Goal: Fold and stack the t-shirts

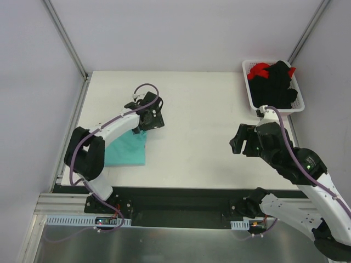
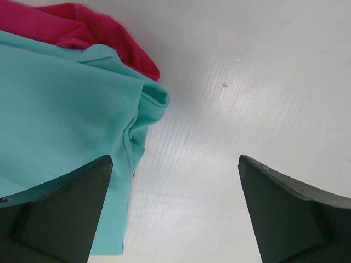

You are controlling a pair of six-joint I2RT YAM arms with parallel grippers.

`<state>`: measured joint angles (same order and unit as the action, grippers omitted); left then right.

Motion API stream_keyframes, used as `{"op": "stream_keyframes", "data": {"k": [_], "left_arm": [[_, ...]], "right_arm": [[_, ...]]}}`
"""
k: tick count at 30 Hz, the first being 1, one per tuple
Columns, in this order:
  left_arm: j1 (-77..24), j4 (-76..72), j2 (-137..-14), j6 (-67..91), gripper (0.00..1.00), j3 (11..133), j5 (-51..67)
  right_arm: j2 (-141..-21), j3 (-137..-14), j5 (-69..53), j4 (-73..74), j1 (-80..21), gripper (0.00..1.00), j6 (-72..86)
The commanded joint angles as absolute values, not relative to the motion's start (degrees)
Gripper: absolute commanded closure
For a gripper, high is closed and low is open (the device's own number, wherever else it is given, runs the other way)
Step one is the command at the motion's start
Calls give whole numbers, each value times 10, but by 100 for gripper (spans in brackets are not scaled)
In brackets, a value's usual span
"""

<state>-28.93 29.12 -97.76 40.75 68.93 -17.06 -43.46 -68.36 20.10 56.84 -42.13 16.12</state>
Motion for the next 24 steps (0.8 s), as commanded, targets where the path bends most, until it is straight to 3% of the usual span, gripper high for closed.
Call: {"op": "stream_keyframes", "data": {"k": [1,8,24], "left_arm": [[-297,414,-884,435,1,746,-200],[-304,468,-788,466,1,658,-207],[-316,502,-745,557,1,526,-184]], "right_arm": [[-435,-706,192,567,-421,25,166],[-433,-701,186,563,-421,25,169],[-423,-681,168,562,-423,25,179]]}}
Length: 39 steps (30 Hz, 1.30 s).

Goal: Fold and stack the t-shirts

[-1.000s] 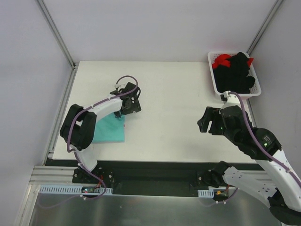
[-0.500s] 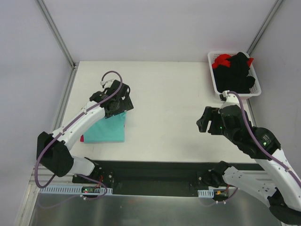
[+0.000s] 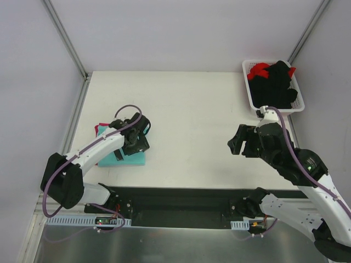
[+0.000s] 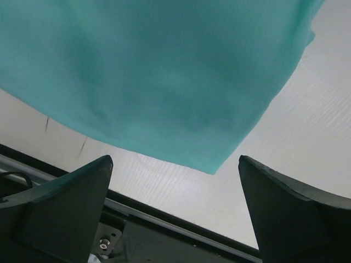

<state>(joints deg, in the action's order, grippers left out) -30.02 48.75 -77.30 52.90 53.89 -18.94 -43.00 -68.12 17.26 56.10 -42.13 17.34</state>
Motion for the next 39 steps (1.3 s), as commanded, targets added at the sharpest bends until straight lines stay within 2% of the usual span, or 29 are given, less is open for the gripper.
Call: {"op": "stream_keyframes", "data": {"k": [1,19,27,39], "left_arm": [[-317,502,-740,563,1,521,-179],[-322,554,-752,618,1,463,-178],[-319,467,-708,620,3,383,-160],[-265,376,-757,529,1,374,-134]], "right_arm": [[-423,-680,166,562,-421,25,180],[-406,-654,150,569,-422,25,189],[-405,-647,156,572,-421,24,184],[-406,-643,164,578,-423,24,183]]}}
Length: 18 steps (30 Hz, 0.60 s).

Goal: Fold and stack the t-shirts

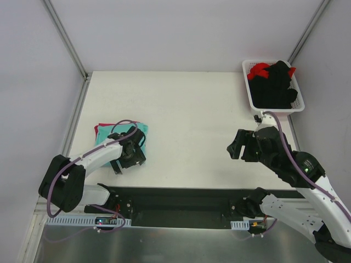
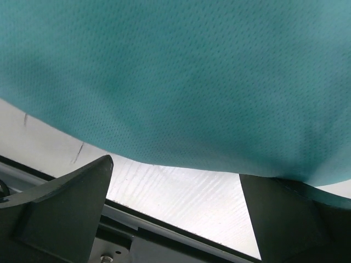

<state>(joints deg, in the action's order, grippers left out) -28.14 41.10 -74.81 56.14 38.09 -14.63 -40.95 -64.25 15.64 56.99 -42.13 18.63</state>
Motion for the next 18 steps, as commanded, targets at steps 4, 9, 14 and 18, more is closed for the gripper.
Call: {"op": "stream_keyframes", "data": {"k": [4,9,14,18], "left_arm": [[-244,352,-765,505,1,373,-127],[-213,333,-782,473,1,383,-123],[-195,330,-787,450,1,400,-129],[-169,324,-795,425,1,415,-127]], "right_arm": [[-406,-640,166,581,-422,24,182],[-409,-636,171,584,-422,24,181],[-413,-633,173,586,-422,24,180],[-417,-628,171,583,-422,23,181]]}}
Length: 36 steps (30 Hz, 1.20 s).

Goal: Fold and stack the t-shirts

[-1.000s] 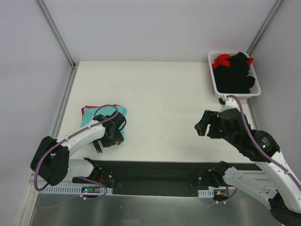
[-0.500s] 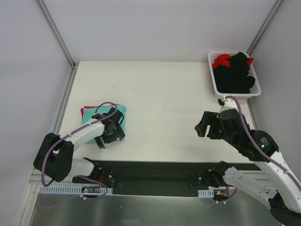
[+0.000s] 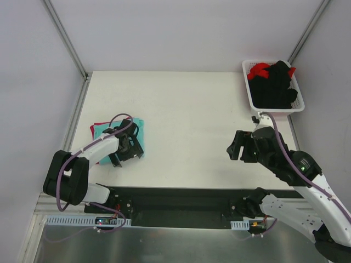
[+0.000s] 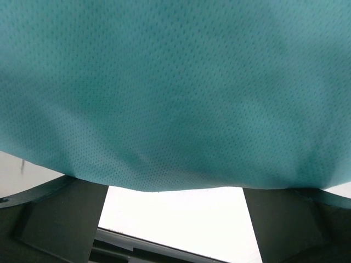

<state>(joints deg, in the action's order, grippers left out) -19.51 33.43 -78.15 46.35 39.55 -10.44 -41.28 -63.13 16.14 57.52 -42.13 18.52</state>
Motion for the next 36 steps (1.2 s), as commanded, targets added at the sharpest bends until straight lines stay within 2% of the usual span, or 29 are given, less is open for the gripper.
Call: {"op": "stream_keyframes", "data": {"k": [1,10,16,23,30,36], "left_arm": [[-158,318,-796,421,1,417,-123],[-140,311,-847,374,1,502,-118],[-126,290,-885,354,2,545,-73],[-132,301,-842,348,4,607,-58],[-197,443,-779,333,4,765,-144],[-199,556,-749,314,3,860,-150]], "right_arm": [[-417,-626,169,582,-423,23,182],[-419,-606,156,568,-422,23,185],[-413,-606,161,575,-422,23,182],[-422,-611,150,569,-422,23,180],[-496,-575,63,487,-424,24,174],[-601,-602,31,423,-443,24,160]]}}
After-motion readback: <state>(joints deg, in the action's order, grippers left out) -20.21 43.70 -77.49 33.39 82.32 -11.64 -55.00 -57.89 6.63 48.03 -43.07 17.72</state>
